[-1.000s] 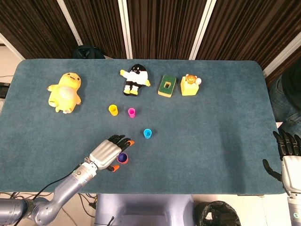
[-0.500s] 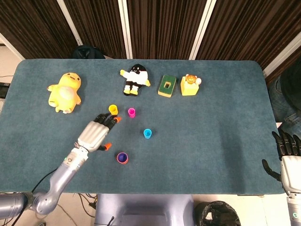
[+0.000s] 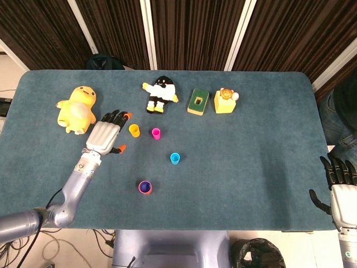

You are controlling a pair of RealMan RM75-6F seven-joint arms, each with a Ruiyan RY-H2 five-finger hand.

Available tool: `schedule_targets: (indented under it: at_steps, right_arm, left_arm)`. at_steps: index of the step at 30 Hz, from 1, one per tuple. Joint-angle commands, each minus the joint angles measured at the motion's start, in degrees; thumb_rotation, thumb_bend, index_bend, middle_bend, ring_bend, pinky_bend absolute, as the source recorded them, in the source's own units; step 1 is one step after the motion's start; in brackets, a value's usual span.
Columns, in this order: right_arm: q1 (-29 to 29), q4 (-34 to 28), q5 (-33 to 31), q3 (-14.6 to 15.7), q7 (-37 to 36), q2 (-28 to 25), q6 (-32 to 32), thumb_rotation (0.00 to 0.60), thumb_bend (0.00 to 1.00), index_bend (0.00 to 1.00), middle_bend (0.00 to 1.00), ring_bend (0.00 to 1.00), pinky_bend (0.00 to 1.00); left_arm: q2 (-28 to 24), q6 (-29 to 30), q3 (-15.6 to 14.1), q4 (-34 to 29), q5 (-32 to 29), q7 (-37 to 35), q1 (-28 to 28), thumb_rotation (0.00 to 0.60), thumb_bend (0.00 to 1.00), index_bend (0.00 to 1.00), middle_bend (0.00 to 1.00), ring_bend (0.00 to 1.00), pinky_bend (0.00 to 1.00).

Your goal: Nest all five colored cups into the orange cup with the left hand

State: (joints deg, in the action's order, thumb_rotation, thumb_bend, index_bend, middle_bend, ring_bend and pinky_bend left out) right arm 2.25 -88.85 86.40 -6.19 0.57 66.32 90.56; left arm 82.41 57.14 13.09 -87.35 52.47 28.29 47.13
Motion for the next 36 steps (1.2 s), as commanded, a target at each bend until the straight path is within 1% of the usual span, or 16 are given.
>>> schedule_targets:
  at_steps: [1, 4, 8, 13, 16, 23, 25, 30, 36]
  right_arm:
    - [0.0, 0.0, 0.0, 0.0, 0.0, 0.0, -0.1, 0.600, 0.37, 0.07, 0.05, 0.07, 0.04]
    - [0.0, 0.0, 0.0, 0.0, 0.1, 0.0, -0.1, 0.600, 0.37, 0.07, 0.05, 0.07, 0.04]
    - [0.0, 0.0, -0.2, -0.1, 0.0, 0.0, 0.1, 0.600, 0.37, 0.07, 0.05, 0.07, 0.04]
    - [0.0, 0.2, -0.3, 0.0, 0.0, 0.1, -0.3, 0.600, 0.37, 0.07, 0.05, 0.07, 0.04]
    - [0.1, 0.3, -0.3, 0.0, 0.0, 0.1, -0.3, 0.600, 0.37, 0.07, 0.05, 0.07, 0.04]
    - [0.2, 0.4, -0.6, -0.1, 0.1, 0.3, -0.7, 0.600, 0.37, 0.07, 0.05, 0.07, 0.04]
    - [0.3, 0.5, -0.5, 0.0, 0.2, 0.3, -0.8, 0.600, 0.37, 0.07, 0.05, 0.07, 0.04]
    - [0.2, 0.5, -0.7, -0.1, 0.1, 0.3, -0.7, 0.600, 0.37, 0.07, 0.05, 0.07, 0.04]
    - [0.1, 0.5, -0.8, -0.2, -0.1, 0.2, -0.5, 0.600, 0.37, 0.07, 0.05, 0.07, 0.04]
  left_arm:
    - [3.3, 1.2, 1.8, 3.1, -4.6, 4.7, 2.5, 0.600, 0.22, 0.10, 0.08, 0.00, 0.15]
    - [4.7, 0.7, 2.6, 4.4, -7.4, 6.2, 3.7, 0.600, 0.22, 0.11, 0.08, 0.00, 0.15]
    - [7.0, -1.0, 3.3, 7.8, -12.4, 8.6, 5.6, 0.600, 0.22, 0.11, 0.09, 0.00, 0.15]
    - [9.7, -4.0, 3.7, 12.0, -15.6, 7.7, 6.7, 0.600, 0.22, 0.12, 0.09, 0.00, 0.15]
    - [10.9, -5.4, 3.3, 14.5, -15.8, 7.2, 7.1, 0.600, 0.22, 0.15, 0.10, 0.00, 0.15]
    - [15.0, -7.6, 2.8, 21.3, -13.9, 4.2, 7.9, 0.600, 0.22, 0.21, 0.11, 0.00, 0.15]
    - [16.4, -7.8, 3.0, 23.6, -13.5, 3.4, 8.3, 0.600, 0.22, 0.24, 0.12, 0.00, 0.15]
    - [18.6, -8.8, 3.0, 27.1, -13.4, 2.8, 9.0, 0.600, 0.22, 0.31, 0.12, 0.00, 0.15]
    - [21.1, -9.2, 2.9, 31.0, -12.7, 2.3, 9.7, 0.600, 0.22, 0.31, 0.13, 0.00, 0.15]
